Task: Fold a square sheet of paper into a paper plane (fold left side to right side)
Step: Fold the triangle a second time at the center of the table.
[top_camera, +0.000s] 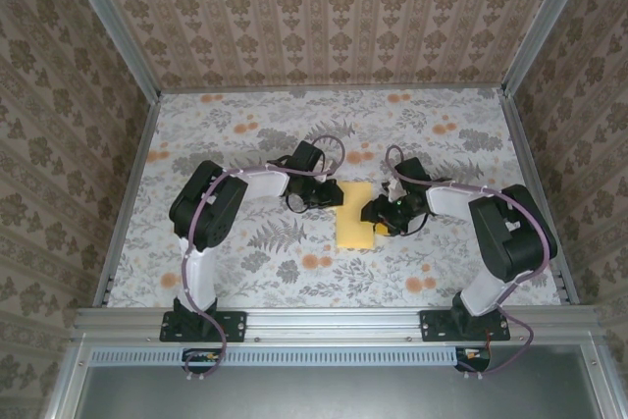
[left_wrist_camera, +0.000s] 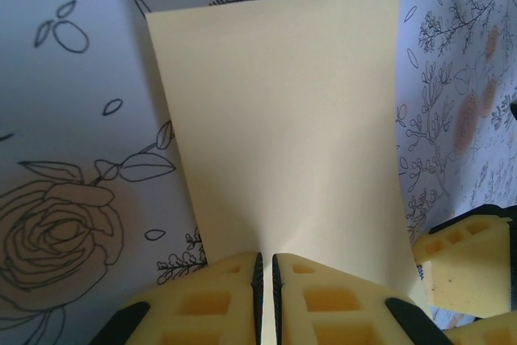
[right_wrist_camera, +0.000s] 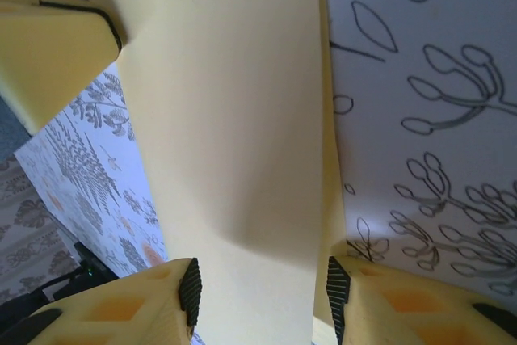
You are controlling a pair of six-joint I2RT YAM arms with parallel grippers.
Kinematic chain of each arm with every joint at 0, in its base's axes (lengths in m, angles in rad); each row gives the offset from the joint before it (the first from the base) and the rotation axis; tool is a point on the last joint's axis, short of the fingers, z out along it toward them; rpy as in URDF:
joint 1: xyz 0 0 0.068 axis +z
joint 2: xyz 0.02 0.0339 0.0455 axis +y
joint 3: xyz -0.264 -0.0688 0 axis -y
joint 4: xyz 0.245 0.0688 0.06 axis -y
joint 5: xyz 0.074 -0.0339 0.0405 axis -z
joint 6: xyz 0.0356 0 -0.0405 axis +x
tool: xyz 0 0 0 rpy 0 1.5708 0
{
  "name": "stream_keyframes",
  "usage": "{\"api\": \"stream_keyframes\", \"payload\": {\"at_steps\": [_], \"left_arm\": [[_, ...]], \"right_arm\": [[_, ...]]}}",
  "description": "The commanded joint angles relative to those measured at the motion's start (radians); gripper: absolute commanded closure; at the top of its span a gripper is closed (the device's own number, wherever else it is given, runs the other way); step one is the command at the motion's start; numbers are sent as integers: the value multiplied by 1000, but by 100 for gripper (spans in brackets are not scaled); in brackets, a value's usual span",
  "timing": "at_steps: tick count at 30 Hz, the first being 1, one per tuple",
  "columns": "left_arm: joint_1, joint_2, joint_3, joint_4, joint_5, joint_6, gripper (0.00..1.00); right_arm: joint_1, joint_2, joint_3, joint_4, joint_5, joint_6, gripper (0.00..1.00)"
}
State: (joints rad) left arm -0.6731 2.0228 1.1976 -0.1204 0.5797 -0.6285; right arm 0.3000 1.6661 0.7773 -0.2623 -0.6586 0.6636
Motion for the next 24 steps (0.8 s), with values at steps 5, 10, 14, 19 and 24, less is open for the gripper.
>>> {"api": "stream_keyframes", "payload": {"at_steps": [5, 10, 14, 19, 24], "left_arm": [[-3, -134, -35, -2, -47, 75, 73], [-19, -300, -93, -55, -115, 197, 51], [-94, -427, -167, -87, -184, 272, 41], [-259, -517, -243, -80, -318, 306, 33], [-402, -483, -239, -86, -438, 315, 27]], "right_arm": [[-4, 20, 45, 81, -23, 67, 63], [-20, 30, 88, 81, -26, 82, 66], [-31, 49, 152, 34, -24, 72, 68], [-48, 74, 206, -13, -23, 52, 68], [-51, 91, 229, -28, -10, 42, 69]]}}
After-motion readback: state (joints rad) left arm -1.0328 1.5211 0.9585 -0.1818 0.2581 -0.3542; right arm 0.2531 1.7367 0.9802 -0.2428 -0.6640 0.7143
